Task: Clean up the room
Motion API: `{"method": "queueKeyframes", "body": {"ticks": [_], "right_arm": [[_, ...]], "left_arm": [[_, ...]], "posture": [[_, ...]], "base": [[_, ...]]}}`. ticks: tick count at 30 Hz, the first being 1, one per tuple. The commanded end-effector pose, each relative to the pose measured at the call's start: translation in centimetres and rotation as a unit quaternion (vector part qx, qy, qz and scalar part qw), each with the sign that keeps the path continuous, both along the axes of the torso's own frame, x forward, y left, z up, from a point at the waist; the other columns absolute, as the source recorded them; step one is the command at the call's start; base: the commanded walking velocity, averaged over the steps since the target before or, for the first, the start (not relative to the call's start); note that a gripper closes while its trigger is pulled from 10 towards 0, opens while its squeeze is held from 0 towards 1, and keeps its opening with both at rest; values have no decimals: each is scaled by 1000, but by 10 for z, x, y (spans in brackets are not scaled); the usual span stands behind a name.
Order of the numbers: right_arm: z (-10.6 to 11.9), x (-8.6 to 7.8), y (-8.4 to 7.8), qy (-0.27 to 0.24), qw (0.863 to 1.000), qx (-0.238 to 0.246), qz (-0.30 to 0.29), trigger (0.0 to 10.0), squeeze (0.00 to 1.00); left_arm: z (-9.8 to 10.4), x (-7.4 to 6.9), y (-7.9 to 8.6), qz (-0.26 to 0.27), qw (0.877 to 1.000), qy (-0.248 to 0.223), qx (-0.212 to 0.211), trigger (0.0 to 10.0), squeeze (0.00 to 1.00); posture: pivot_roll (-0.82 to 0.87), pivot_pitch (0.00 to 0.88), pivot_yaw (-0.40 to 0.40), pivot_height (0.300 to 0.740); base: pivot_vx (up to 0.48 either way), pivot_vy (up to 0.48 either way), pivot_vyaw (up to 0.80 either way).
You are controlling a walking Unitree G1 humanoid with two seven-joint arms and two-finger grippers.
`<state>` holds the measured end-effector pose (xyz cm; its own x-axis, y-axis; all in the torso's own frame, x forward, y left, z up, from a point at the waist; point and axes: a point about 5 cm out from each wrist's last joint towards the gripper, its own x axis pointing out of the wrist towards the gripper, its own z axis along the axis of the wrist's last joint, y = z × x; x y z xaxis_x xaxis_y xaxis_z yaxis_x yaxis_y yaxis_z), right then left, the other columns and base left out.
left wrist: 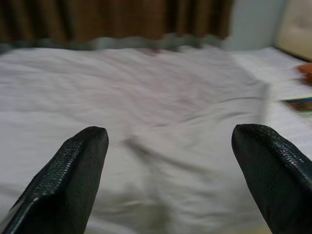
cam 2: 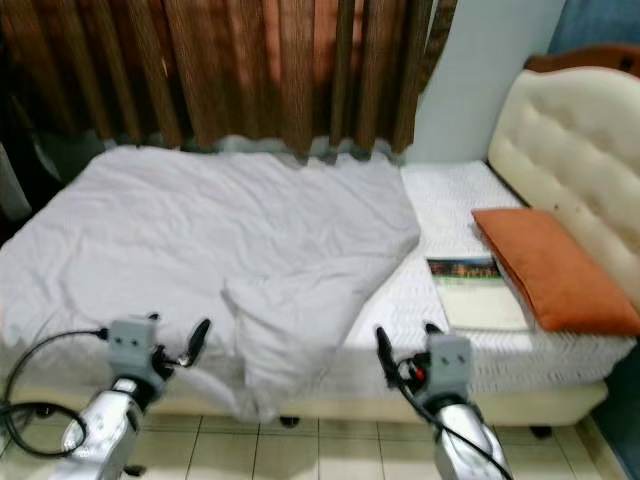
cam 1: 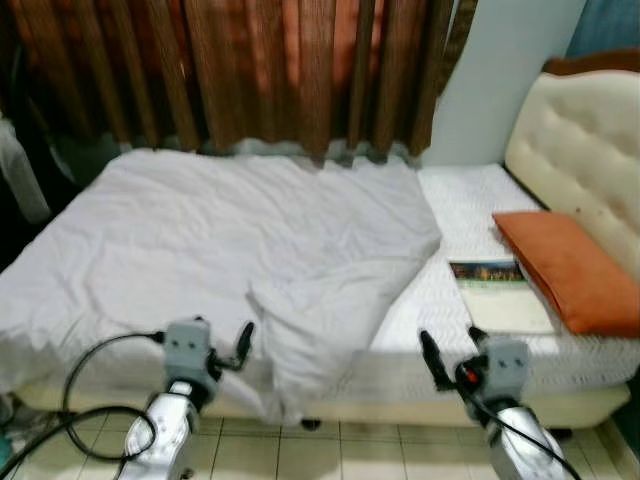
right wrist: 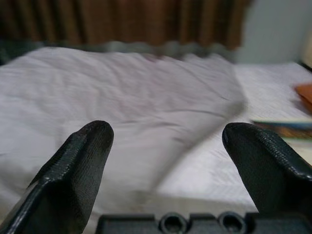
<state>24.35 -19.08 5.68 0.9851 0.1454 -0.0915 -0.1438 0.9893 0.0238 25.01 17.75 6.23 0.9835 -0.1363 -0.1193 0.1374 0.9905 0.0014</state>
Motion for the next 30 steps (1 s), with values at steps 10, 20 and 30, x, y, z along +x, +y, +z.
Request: {"method": "queueKeyframes", "body": {"ticks": [10, 20, 30], "right_arm": [[-3, 8, -3, 15, 1000, -11, 6, 10000, 0], [-4, 10, -3, 16, 1000, -14, 8, 10000, 0], [-4, 11, -3, 16, 1000, -16, 7, 10000, 0]], "left_arm": [[5, 8, -13, -11, 1000, -2, -1, 10000, 0], [6, 14, -15, -15, 1000, 3, 17, 10000, 0], [6, 15, -16, -15, 1000, 8, 20, 10000, 0]], "posture": [[-11, 0, -12, 732], [-16, 0, -9, 732], [-21, 0, -2, 732]], "base": [[0, 417, -559], [0, 425, -800], [0, 420, -800]]}}
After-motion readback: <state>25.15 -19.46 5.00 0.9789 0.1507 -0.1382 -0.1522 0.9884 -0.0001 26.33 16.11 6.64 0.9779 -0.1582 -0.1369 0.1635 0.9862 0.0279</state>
